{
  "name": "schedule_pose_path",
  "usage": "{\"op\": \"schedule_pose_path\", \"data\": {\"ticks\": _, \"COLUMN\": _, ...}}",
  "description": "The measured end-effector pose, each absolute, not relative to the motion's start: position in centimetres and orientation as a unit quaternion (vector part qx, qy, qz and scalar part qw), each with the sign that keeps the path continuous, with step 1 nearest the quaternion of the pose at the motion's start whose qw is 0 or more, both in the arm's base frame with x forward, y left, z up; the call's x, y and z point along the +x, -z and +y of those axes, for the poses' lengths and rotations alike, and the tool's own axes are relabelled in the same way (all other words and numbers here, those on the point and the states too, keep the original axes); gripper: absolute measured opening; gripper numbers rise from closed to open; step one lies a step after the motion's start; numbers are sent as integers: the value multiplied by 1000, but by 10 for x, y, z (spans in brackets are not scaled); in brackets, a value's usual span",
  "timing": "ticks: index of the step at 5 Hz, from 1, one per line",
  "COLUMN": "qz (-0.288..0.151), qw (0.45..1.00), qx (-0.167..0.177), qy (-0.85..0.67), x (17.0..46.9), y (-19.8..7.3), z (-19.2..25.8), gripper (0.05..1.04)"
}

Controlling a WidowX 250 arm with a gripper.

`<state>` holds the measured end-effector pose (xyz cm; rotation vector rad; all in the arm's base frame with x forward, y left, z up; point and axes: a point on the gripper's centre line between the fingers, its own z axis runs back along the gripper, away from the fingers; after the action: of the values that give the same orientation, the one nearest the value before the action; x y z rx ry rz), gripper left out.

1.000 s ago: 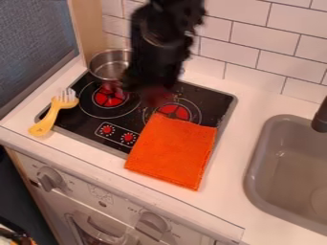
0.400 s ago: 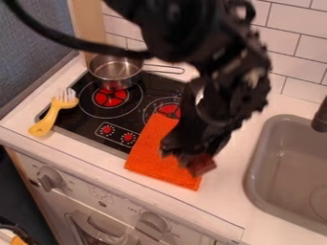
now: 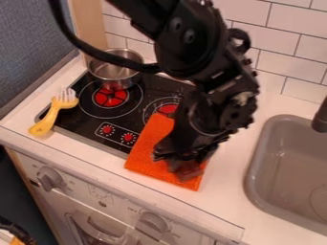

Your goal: Put the chocolate bar on top of the orange cloth

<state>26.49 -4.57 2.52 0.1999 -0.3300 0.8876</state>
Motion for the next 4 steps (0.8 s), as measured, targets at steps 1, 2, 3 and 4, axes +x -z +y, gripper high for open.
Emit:
{"op": "schedule_pose_path", "data": {"ticks": 1, "qz": -150, "qw": 888, "qx": 99, "qy": -422, "x": 268, "y": -17, "z": -45, "gripper": 658}}
{"op": "schedule_pose_path", "data": {"ticks": 2, "qz": -125, "qw": 895, "qx": 84, "qy": -419, "x": 272, "y": -13, "z": -44, "gripper": 935}}
{"op": "schedule_pose_path", "data": {"ticks": 3, "qz": -123, "qw": 899, "qx": 90, "qy": -411, "x": 272, "y": -14, "z": -43, "gripper": 996}}
{"op": "schedule_pose_path", "data": {"ticks": 4, "qz": -132, "qw": 902, "qx": 76, "qy": -404, "x": 269, "y": -21, "z": -43, "gripper": 997}}
